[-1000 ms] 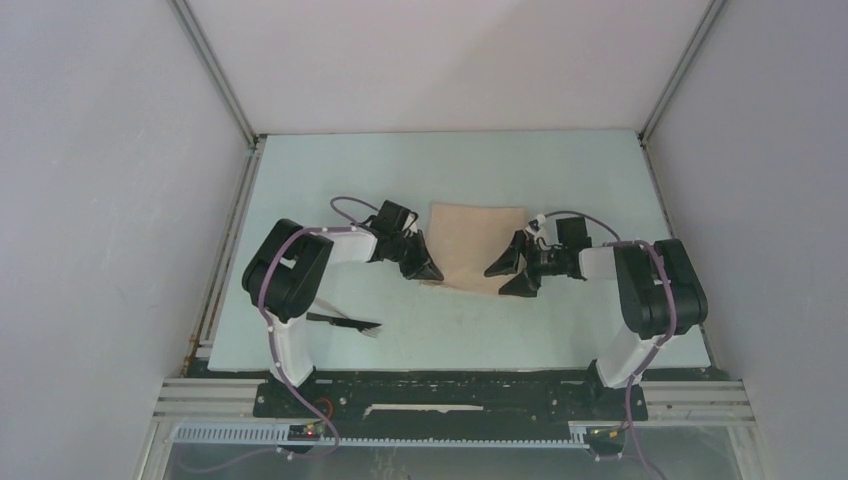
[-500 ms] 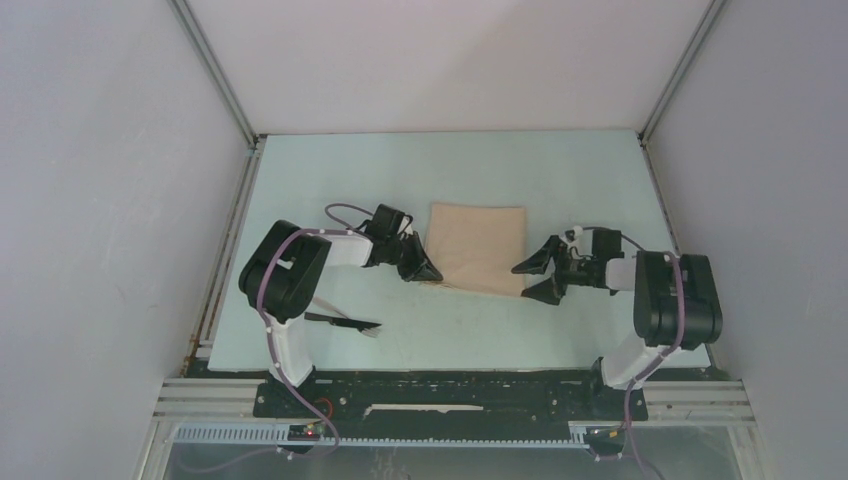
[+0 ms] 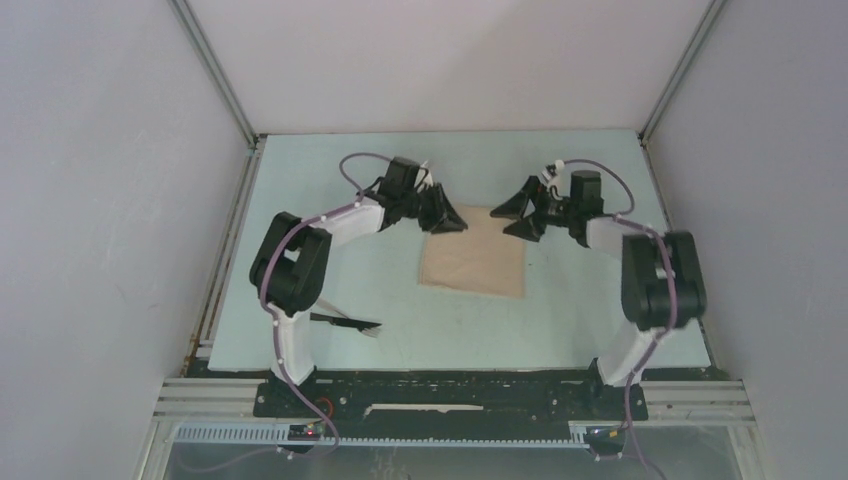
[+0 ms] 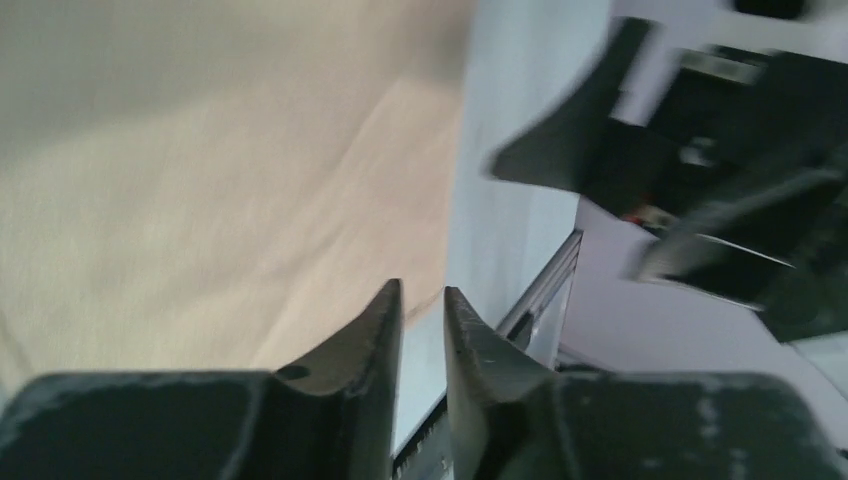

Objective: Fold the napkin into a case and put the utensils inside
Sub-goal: Smooth out the square-folded napkin at the center of the board, then rotate the square-folded napkin at the center of the board.

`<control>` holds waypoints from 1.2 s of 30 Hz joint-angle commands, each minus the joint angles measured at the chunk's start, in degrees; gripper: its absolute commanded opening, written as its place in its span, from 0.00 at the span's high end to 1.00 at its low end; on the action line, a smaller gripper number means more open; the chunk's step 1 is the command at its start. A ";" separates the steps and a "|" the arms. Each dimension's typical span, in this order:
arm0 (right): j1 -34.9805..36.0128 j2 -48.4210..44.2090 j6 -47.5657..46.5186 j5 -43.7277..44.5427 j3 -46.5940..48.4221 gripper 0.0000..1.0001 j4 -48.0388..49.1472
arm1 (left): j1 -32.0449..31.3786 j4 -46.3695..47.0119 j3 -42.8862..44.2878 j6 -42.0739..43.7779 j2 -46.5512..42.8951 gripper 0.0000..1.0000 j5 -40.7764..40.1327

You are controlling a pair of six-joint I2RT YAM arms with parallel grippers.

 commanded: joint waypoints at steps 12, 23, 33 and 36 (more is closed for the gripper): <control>-1.81 32.70 22.85 -2.14 19.93 0.05 29.96 | 7.29 13.09 20.50 -12.25 24.49 0.92 -1.49; -5.67 35.26 21.70 3.17 19.88 0.07 23.49 | 10.46 14.89 19.71 -19.34 27.66 1.00 -5.92; -8.78 37.00 29.72 1.92 18.51 0.09 28.30 | 11.23 15.80 19.99 -18.84 27.95 1.00 -5.57; -12.09 33.85 28.29 -0.81 17.90 0.05 27.14 | 11.23 9.87 23.81 -14.39 27.89 0.96 -4.87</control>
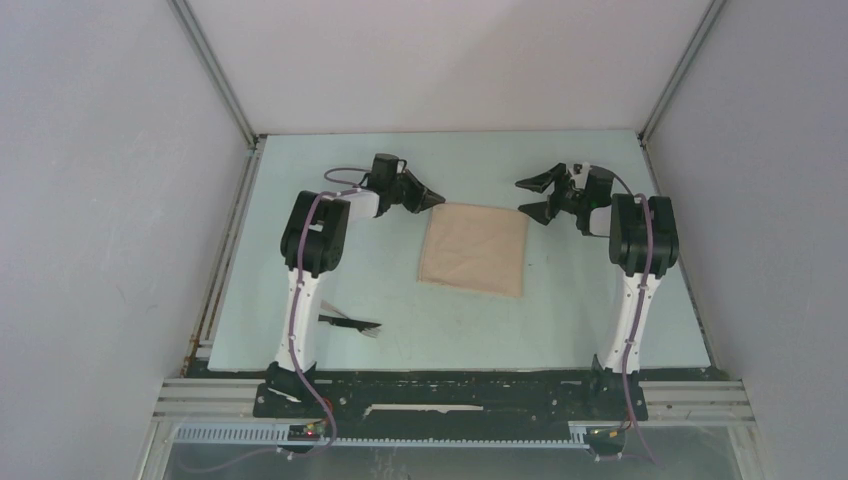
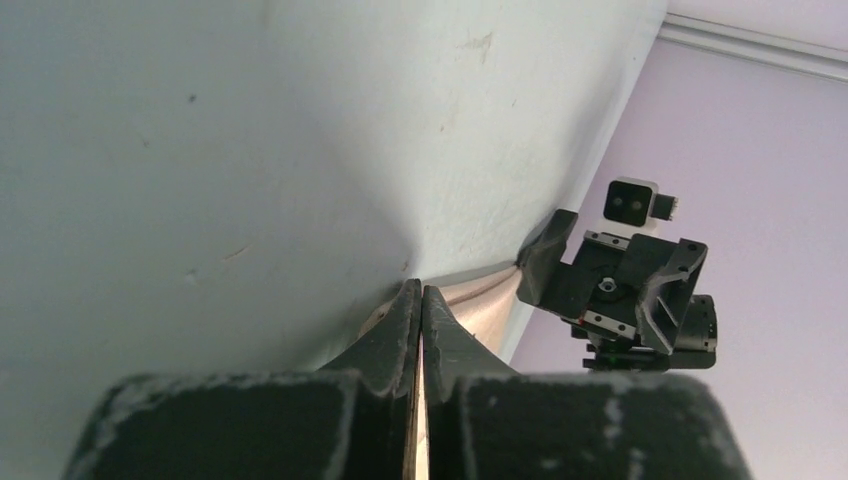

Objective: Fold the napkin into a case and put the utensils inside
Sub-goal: Rotate the square-folded napkin at the center of the board.

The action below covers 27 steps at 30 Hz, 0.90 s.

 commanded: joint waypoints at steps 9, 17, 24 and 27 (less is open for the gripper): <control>-5.75 -29.12 -34.20 15.38 -5.07 0.00 -53.86 | 0.41 -22.49 5.11 16.86 -20.60 0.42 -2.29; 4.21 -49.23 -34.85 22.29 -26.99 0.05 -59.91 | -0.36 -27.53 -18.60 27.82 -46.05 0.32 0.62; 7.80 -57.35 -34.05 23.38 -34.79 0.13 -62.82 | -4.66 -35.21 -33.52 38.31 -53.03 0.22 -8.64; 8.46 -59.29 -34.27 23.88 -34.75 0.12 -63.19 | -8.49 -37.90 -33.68 40.31 -50.17 0.25 -15.80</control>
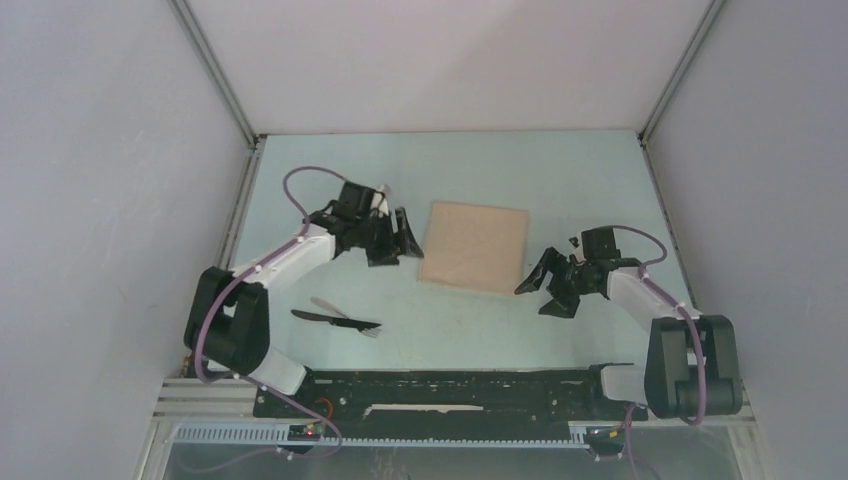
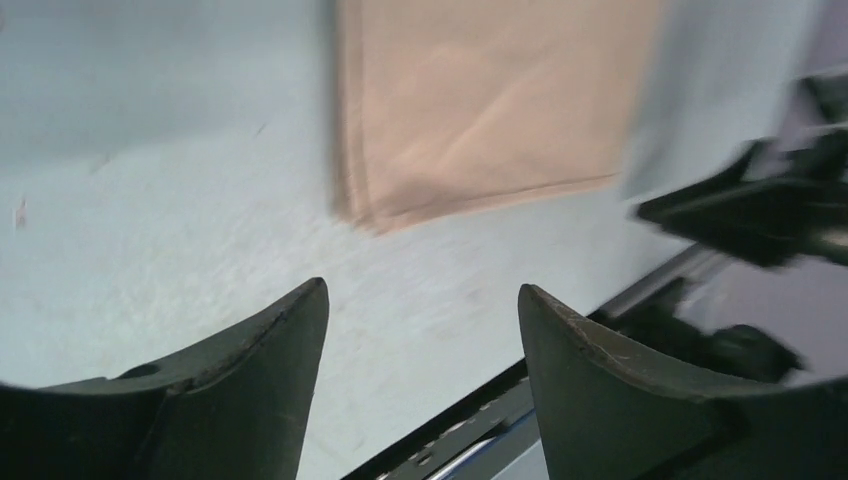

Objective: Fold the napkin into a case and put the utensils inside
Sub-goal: Rotate the square-folded napkin at the center of the board.

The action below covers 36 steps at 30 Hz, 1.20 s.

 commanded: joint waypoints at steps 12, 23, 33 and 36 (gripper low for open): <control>0.38 -5.53 -5.57 -0.80 1.19 0.11 0.25 | -7.08 -0.81 3.56 3.11 16.74 0.42 -11.37; -6.46 -9.01 -4.67 -1.15 1.20 0.11 0.50 | -10.05 16.19 -3.22 -12.28 20.91 0.80 -1.67; -16.03 -15.93 -2.84 8.92 4.56 0.10 0.81 | -36.88 44.32 5.71 -48.98 32.04 0.80 -0.92; -16.52 -15.55 -4.85 11.51 7.72 0.09 -2.24 | -41.95 39.94 19.36 -48.55 37.22 0.59 1.96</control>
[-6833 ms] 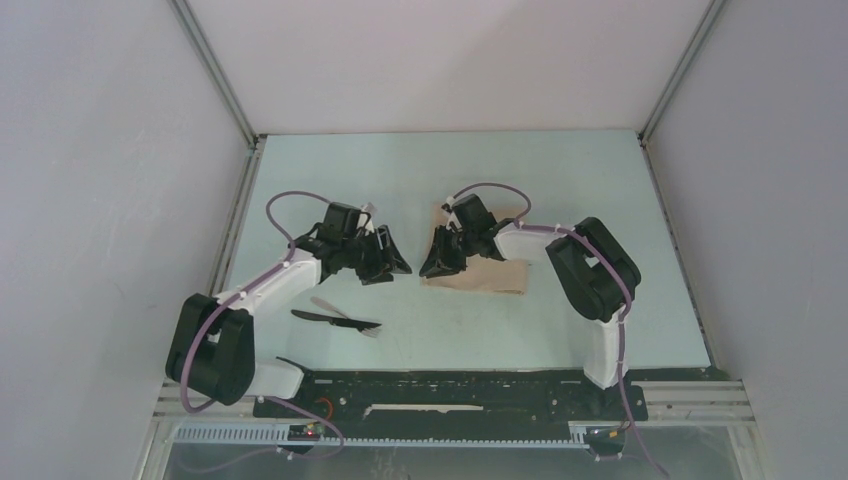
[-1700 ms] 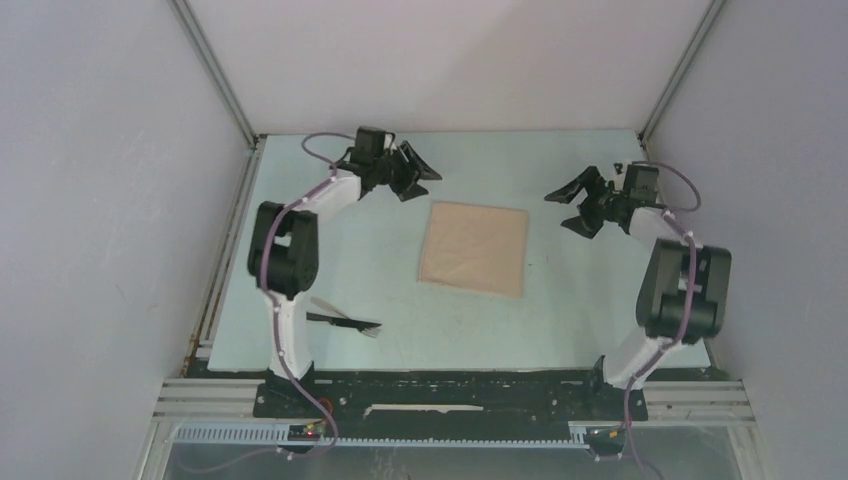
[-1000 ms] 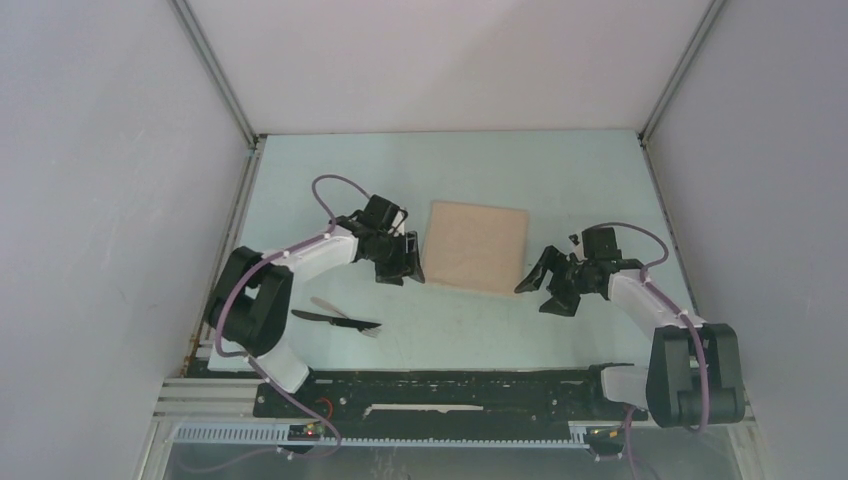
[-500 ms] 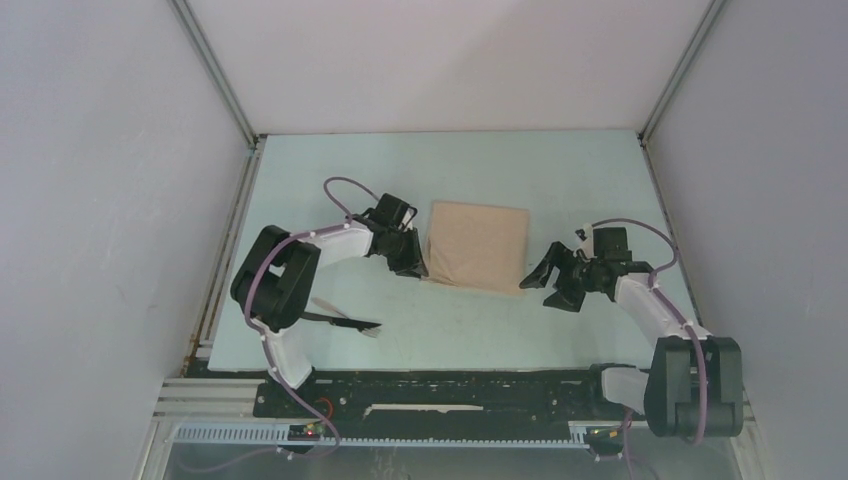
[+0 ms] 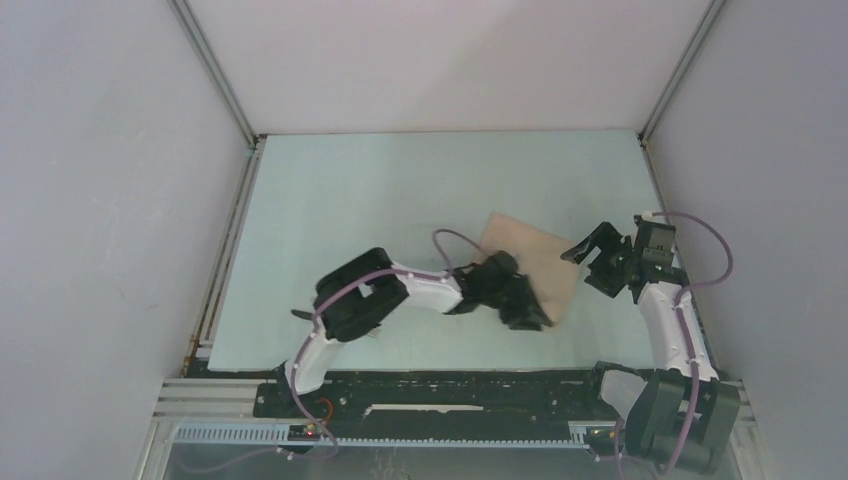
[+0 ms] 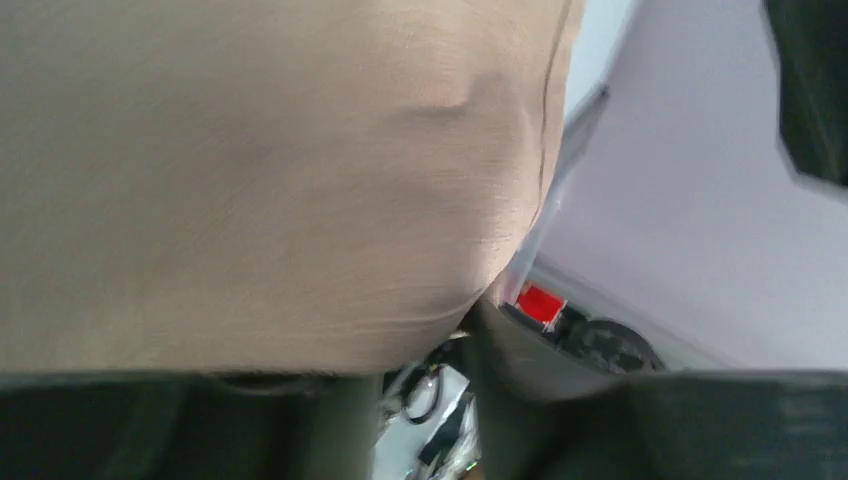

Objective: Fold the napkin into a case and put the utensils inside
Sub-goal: Rotate the square-folded napkin at the center of the board, then smooth out the square-folded napkin at the center of the board.

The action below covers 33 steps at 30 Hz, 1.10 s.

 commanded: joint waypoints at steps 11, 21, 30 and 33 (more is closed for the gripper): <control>-0.86 2.35 0.63 10.30 5.50 0.01 -12.57 | -2.57 -19.69 0.37 19.70 -18.59 0.22 3.03; -1.25 3.03 1.22 10.06 7.87 0.03 -12.95 | 0.95 -31.28 0.58 29.90 -16.02 0.60 0.16; -1.29 2.94 -1.12 10.76 8.84 0.03 -13.48 | 1.48 -21.67 -4.62 23.00 -13.35 0.59 -1.99; -1.34 2.86 -1.75 11.08 8.84 0.03 -13.44 | 1.60 -20.23 -4.11 22.12 -11.09 0.63 -0.85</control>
